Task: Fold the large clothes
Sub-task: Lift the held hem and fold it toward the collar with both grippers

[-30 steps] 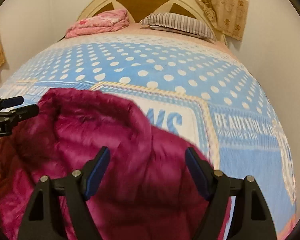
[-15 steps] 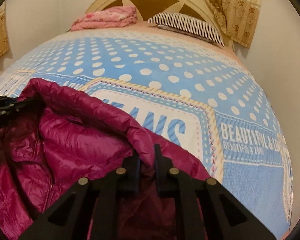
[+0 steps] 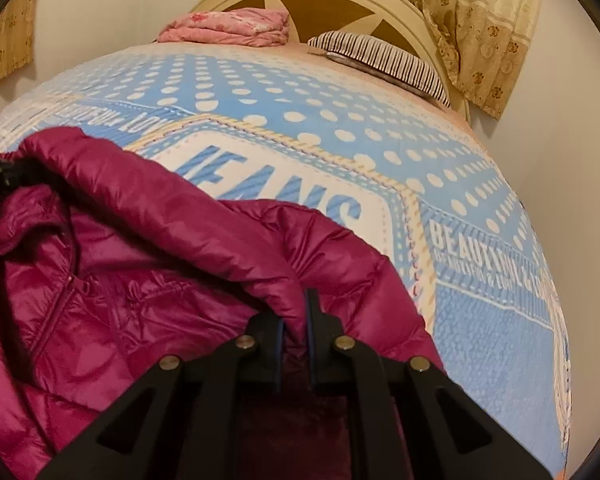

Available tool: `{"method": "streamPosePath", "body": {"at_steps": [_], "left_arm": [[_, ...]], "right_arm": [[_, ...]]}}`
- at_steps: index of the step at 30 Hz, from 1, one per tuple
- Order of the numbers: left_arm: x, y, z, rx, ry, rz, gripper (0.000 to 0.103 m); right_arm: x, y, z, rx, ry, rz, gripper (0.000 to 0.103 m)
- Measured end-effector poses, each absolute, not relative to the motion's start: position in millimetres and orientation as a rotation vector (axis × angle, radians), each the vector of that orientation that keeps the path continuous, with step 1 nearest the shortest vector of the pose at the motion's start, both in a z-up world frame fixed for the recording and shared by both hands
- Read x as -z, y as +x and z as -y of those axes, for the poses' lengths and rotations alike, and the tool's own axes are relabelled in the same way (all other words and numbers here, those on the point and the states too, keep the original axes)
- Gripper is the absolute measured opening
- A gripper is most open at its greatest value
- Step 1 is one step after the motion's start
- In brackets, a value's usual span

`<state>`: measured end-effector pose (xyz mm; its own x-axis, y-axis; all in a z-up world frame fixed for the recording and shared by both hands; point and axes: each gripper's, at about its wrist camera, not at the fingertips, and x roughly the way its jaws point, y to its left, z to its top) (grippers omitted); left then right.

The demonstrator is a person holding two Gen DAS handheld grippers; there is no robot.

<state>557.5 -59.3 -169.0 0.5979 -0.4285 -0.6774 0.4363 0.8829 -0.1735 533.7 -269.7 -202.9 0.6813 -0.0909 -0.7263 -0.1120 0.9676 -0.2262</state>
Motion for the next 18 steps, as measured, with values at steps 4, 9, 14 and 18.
{"method": "streamPosePath", "body": {"at_steps": [4,9,14,18], "left_arm": [[133.8,527.8,52.4,0.518,0.013,-0.637,0.072],[104.1,538.2,61.5,0.487,-0.003,-0.564,0.078],[114.2,577.1,102.2,0.469,-0.023,-0.643,0.078],[160.5,581.3,109.9,0.395,-0.002,-0.781,0.078]], "right_arm": [[206.3,532.2,269.4,-0.003,-0.271,-0.819,0.010],[211.6,531.1,270.6,-0.004,-0.270,-0.815,0.010],[211.4,525.8,269.0,-0.007,-0.278,-0.790,0.010],[209.4,520.6,272.8,-0.017,-0.283,-0.777,0.010]]}}
